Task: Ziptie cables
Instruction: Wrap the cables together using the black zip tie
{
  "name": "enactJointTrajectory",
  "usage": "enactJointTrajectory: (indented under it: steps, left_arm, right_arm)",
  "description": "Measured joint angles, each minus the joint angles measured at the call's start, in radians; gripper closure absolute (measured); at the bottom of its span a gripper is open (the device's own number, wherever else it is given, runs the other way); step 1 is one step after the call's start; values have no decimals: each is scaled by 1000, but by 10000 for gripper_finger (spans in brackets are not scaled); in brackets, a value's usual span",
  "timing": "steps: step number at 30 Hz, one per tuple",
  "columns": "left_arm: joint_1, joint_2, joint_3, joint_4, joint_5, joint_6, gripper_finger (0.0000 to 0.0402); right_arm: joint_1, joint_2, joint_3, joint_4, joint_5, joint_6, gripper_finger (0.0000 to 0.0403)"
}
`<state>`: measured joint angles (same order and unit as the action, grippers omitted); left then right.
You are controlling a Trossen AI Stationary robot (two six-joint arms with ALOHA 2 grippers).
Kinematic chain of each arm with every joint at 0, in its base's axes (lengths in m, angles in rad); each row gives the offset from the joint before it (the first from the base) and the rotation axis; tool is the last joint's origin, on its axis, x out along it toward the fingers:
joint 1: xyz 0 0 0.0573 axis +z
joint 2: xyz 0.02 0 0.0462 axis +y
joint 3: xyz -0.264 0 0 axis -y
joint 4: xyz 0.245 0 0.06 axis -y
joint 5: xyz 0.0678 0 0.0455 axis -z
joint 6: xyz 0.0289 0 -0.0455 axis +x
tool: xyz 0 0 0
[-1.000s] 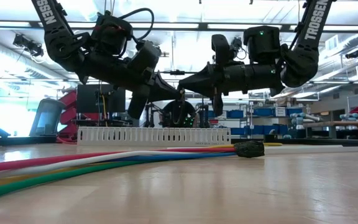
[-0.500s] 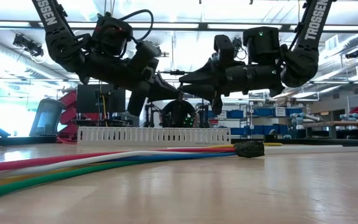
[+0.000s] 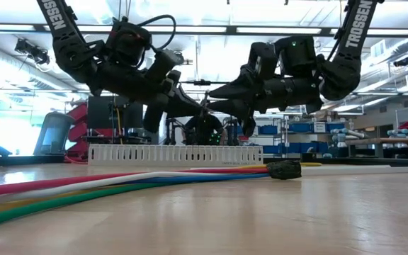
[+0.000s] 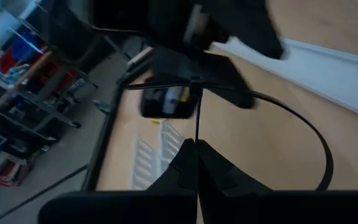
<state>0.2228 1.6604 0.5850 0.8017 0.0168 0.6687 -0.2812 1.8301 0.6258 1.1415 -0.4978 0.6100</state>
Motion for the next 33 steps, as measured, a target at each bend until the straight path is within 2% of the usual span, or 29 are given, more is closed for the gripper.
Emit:
enactJointTrajectory:
  steps: [6, 10, 17, 27, 30, 33]
  left_arm:
    - [0, 0, 0, -80, 4, 0, 401]
    - [0, 0, 0, -55, 57, 0, 401]
    - [0, 0, 0, -54, 67, -1, 401]
    - [0, 0, 0, -47, 67, -19, 401]
    - [0, 0, 0, -35, 56, -19, 401]
    - [0, 0, 0, -34, 55, -20, 401]
  right_arm:
    - [-12, 0, 0, 10, 5, 0, 300]
    - [-15, 0, 0, 9, 43, -12, 300]
    - [-15, 0, 0, 10, 84, -30, 302]
    - [7, -1, 78, -43, 55, -37, 305]
    - [6, -1, 95, -131, 51, -39, 317]
    - [6, -1, 97, -146, 49, -64, 352]
